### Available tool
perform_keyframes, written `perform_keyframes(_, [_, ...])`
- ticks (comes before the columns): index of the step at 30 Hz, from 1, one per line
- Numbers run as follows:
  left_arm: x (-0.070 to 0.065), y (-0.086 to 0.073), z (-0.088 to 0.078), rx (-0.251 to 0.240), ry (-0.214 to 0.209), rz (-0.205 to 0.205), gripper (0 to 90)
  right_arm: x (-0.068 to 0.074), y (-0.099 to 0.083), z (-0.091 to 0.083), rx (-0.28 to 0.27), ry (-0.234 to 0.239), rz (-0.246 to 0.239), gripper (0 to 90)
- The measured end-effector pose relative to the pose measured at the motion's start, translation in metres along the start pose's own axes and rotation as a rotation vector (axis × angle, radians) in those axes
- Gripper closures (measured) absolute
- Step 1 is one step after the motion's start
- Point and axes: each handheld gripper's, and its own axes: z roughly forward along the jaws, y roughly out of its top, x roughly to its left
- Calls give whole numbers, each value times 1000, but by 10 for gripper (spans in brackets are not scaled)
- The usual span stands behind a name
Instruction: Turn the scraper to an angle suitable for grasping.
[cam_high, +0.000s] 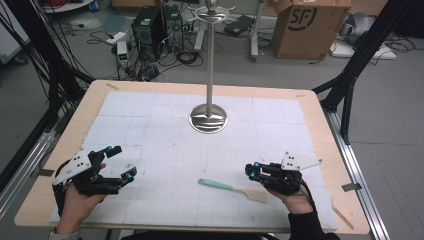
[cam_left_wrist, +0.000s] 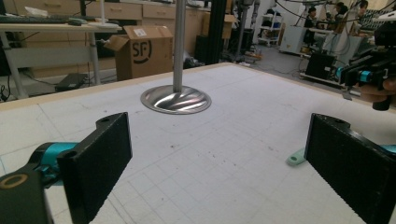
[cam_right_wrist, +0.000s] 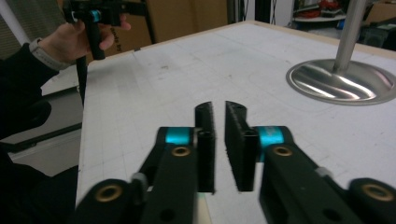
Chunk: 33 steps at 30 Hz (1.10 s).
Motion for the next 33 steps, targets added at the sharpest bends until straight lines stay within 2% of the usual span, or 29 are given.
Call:
perform_keyframes(5, [1, -1, 1, 4, 3, 2, 81, 2, -3, 11, 55, 14, -13, 895])
perform_keyframes(13, [0, -2, 1, 10, 3, -1, 82, 12, -9, 42, 176, 43, -65, 895])
perform_keyframes(23, [1, -2, 2, 16, 3, -1, 82, 24, -16, 77, 326, 66, -103, 896])
perform_keyframes(27, [1, -3, 2, 20, 4, -2, 82, 26, -19, 83, 369, 68, -111, 896])
perform_keyframes(28, [1, -3, 2, 19, 4, -3, 82, 26, -20, 86, 395, 60, -115, 897])
perform_keyframes(32, [1, -3, 2, 21, 6, -4, 82, 26, -20, 87, 406, 58, -106, 898])
perform_keyframes(33, [1, -3, 2, 21, 6, -4, 82, 25, -20, 87, 408, 34, -116, 898])
